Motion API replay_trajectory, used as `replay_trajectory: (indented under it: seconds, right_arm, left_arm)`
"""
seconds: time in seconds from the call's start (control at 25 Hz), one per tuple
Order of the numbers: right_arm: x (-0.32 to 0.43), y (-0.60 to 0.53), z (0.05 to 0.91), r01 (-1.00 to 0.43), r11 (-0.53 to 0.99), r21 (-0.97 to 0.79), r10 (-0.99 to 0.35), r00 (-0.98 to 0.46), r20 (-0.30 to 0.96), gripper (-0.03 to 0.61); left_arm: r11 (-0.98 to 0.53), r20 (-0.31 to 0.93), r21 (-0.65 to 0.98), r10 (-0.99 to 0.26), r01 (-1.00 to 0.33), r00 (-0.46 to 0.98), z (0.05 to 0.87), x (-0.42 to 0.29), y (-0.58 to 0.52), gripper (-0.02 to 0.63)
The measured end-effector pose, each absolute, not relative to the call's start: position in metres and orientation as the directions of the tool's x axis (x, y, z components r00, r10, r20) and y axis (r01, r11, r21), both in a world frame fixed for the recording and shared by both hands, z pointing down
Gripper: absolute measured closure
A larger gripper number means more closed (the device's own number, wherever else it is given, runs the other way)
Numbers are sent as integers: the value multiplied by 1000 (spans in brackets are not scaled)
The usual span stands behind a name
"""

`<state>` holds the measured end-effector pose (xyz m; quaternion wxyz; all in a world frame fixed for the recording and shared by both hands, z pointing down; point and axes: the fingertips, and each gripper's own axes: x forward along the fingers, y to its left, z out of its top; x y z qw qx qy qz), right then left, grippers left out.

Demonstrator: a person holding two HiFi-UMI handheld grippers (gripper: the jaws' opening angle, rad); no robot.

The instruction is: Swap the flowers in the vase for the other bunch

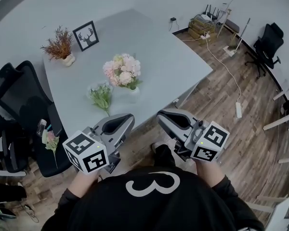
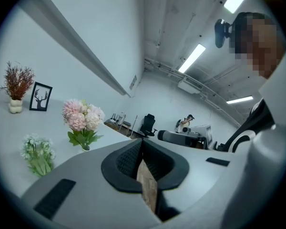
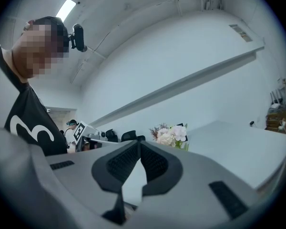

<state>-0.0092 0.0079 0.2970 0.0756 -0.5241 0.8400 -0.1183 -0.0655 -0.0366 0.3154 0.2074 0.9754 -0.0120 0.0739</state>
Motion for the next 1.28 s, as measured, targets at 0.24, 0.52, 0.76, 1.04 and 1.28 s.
replay_trajectory:
  seconds: [0.24, 0.52, 0.76, 1.04, 1.28]
  right_arm:
    - [12, -46, 285, -803, 534, -265, -837, -547, -26, 566]
    - [26, -90, 279, -737, 627, -254, -765, -644, -20, 566]
    - [42, -116, 287, -749, 622, -226, -772, -635, -20, 457]
    - [41, -143, 301, -754, 638, -156, -760, -649, 35, 256]
    - [41, -164, 317, -763, 640, -90, -759, -646, 81, 147]
  left_arm:
    - [-899, 159, 394, -141, -193, 977, 306, -57, -81, 603]
    - [-860, 146, 405, -275, -311, 950, 298, -48, -121, 603]
    - [-832, 158, 423, -322, -359, 933, 310, -46, -138, 603]
    - [-811, 155, 414, -384, -413, 910, 301, -50, -155, 603]
    - [-769, 191, 439, -426, -465, 884, 317, -60, -160, 603]
